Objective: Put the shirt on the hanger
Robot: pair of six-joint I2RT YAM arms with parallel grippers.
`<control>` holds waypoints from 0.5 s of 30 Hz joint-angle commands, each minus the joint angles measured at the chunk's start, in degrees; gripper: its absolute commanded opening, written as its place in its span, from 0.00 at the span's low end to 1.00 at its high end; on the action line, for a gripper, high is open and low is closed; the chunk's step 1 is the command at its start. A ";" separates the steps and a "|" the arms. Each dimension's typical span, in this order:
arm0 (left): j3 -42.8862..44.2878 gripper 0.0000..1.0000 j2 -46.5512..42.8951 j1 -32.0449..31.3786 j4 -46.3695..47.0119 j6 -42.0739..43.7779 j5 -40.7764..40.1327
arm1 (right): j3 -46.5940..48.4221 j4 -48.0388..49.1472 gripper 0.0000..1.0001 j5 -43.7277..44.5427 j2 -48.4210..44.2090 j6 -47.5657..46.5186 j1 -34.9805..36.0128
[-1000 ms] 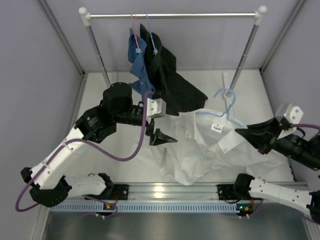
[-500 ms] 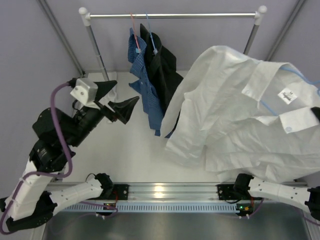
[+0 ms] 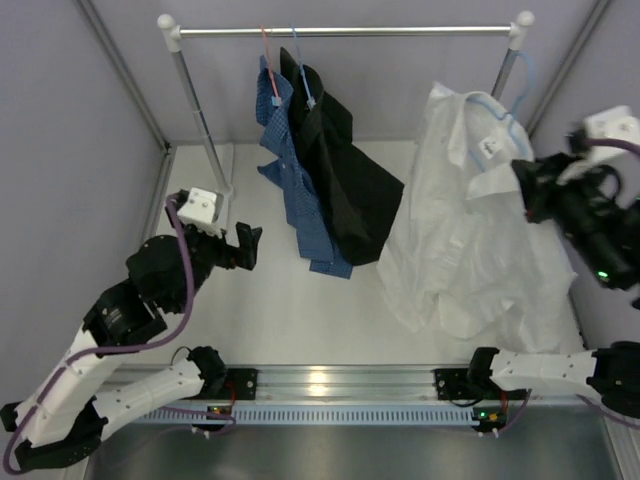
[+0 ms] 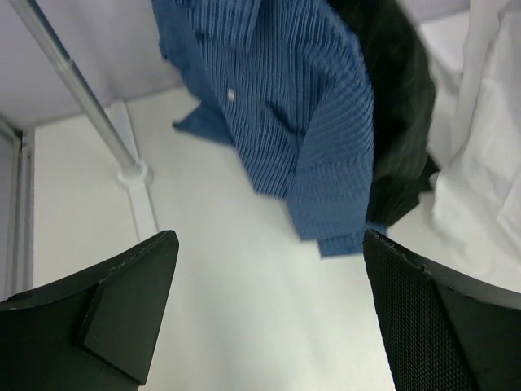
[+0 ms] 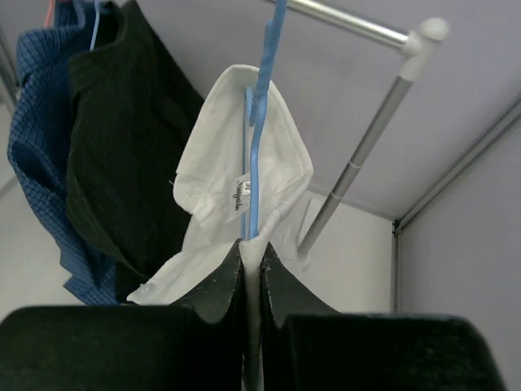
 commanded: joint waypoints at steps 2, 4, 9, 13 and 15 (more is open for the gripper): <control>-5.76 0.98 -1.05 -0.03 -0.96 -2.21 -4.03 | -2.74 8.12 0.00 2.10 8.31 0.56 -5.28; -8.39 0.98 -0.61 -0.03 1.32 -1.51 -5.95 | -1.07 8.82 0.00 -8.88 12.25 5.64 -20.08; -14.47 0.98 -2.37 1.46 9.32 -0.45 -9.30 | -1.69 18.75 0.00 -22.73 18.50 10.94 -27.47; -16.40 0.98 -3.77 7.25 10.20 -1.76 -10.97 | 0.52 24.81 0.00 -23.87 22.47 10.76 -31.42; -19.12 0.98 -5.35 14.26 11.52 -3.08 -6.52 | 2.87 28.23 0.00 -25.28 24.04 10.94 -33.18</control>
